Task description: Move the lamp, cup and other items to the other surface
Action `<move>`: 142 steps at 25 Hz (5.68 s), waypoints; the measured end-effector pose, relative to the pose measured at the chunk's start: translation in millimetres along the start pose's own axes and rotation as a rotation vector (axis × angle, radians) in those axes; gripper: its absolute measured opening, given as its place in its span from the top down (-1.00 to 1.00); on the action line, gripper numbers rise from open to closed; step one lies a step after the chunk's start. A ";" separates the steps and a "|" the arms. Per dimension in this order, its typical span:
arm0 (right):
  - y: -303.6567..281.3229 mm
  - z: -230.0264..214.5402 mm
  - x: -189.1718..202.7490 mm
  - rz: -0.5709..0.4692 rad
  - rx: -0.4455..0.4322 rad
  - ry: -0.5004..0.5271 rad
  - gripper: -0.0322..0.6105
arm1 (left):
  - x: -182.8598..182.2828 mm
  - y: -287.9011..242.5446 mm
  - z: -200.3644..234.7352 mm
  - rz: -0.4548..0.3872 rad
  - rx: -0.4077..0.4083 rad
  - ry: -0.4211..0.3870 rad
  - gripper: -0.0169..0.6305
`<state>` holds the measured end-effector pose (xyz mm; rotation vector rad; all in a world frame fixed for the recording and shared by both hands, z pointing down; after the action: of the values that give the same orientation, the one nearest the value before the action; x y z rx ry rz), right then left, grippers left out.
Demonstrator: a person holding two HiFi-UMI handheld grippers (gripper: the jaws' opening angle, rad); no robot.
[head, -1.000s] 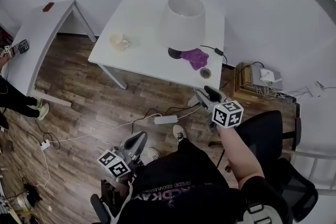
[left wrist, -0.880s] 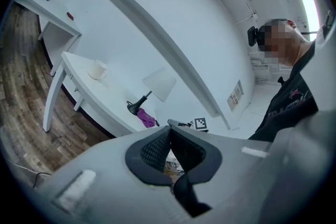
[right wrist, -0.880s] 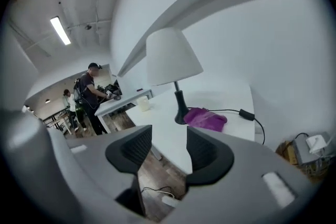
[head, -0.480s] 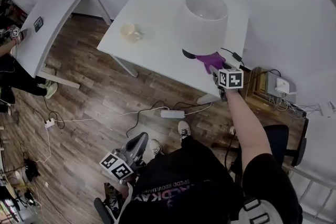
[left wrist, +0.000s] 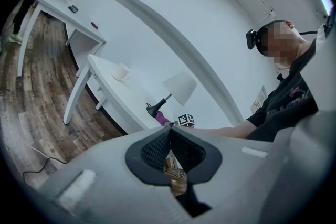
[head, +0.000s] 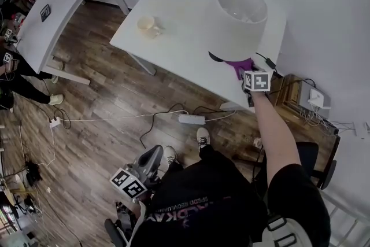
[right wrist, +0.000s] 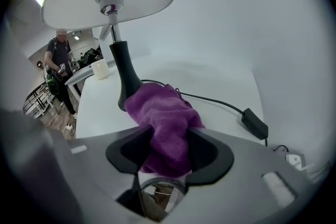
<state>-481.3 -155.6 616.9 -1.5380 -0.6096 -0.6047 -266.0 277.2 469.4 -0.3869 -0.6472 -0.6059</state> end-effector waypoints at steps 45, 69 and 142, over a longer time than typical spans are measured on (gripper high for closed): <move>281.0 17.0 114.5 -0.340 0.314 -0.388 0.62 | -11.5 41.6 -14.8 0.257 0.466 -0.052 0.95; 549.5 -79.6 381.7 -0.345 0.759 -0.748 0.62 | 117.3 26.5 -145.9 0.524 0.708 -0.031 0.95; 512.7 121.8 262.1 -0.379 -0.546 -0.181 0.89 | 245.5 7.2 -237.0 0.379 0.471 0.043 0.95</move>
<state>65.9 -52.2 426.3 -2.0189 -0.9391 -0.9839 -0.3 63.4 455.5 -0.0488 -0.6326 -0.0908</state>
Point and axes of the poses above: the fingertips, and each gripper's own axes: y backward along the fingers, z to its left, x out of its underside, the point moved 3 cm from there along y, backward along the fingers, and after that the axes turned 5 degrees about -z, right-handed, at the moved point
